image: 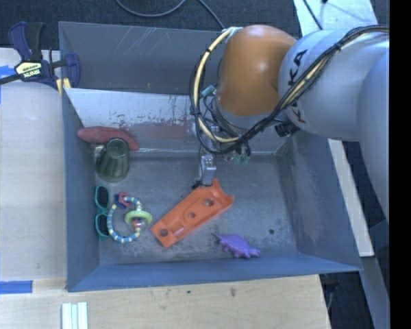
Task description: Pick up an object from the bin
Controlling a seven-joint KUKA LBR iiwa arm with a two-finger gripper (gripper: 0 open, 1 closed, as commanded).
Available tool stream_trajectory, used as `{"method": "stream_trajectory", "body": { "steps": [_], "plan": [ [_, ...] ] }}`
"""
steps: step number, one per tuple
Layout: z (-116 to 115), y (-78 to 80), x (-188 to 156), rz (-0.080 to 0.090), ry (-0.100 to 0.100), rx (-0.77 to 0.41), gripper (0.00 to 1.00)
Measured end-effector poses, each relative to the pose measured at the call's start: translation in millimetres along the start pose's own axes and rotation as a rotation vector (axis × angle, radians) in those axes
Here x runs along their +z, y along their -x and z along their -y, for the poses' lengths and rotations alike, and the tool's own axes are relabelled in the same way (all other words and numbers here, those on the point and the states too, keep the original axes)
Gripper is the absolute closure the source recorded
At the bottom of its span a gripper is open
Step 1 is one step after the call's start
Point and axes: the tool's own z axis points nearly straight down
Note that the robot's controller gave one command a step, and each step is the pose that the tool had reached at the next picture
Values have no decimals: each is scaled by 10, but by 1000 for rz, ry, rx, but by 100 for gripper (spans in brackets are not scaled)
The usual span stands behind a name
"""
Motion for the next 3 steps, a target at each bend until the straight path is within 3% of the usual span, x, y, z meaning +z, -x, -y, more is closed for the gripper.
{"method": "stream_trajectory", "body": {
  "steps": [1, 2, 3],
  "plan": [
    [3, 16, -54, 8, 0, 1, 0],
    [109, -233, 369, 14, 0, -214, 0],
    [204, -537, 483, 1, 0, -470, 0]
  ]
}}
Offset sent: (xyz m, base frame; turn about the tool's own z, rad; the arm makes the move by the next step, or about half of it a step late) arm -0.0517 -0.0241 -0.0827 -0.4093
